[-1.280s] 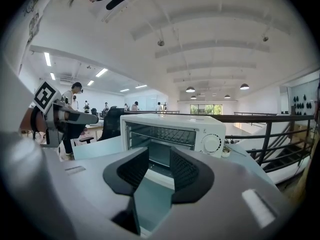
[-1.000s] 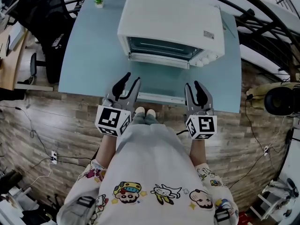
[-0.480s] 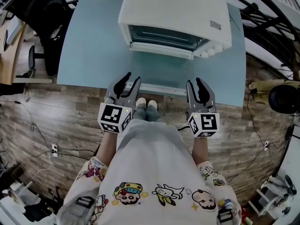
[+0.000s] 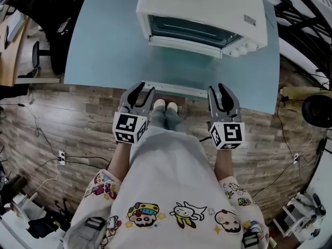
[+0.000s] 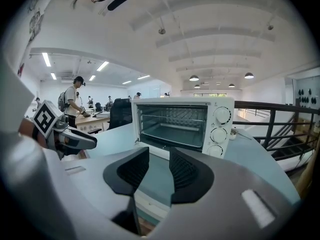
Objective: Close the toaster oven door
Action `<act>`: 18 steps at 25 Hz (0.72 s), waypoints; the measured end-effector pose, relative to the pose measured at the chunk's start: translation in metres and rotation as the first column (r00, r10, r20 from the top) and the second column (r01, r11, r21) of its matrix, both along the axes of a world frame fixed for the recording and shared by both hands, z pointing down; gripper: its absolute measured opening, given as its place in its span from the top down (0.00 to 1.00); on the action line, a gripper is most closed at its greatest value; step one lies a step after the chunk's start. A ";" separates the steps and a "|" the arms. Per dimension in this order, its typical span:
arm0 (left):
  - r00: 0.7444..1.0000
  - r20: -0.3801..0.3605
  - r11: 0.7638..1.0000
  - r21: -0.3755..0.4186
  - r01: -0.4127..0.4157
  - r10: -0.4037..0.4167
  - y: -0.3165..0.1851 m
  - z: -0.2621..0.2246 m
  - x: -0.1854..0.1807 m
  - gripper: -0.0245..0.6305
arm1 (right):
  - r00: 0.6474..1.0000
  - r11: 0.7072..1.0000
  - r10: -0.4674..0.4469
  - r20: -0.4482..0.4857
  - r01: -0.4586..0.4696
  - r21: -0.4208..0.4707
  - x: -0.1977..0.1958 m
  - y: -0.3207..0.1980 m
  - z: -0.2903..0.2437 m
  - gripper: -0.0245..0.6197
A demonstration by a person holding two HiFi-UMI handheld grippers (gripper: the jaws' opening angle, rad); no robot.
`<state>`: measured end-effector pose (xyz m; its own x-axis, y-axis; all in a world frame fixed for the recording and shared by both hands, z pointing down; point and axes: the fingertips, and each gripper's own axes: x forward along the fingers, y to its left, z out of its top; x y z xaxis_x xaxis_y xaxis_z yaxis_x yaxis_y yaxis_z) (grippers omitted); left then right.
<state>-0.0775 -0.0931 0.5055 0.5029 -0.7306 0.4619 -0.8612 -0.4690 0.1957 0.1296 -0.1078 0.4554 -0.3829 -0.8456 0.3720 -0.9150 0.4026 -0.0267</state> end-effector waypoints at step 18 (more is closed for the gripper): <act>0.999 0.030 0.978 -0.210 -0.003 0.010 0.026 0.089 -0.012 0.73 | 1.000 0.998 0.023 -0.010 -0.024 -0.060 -0.005 0.015 0.018 0.77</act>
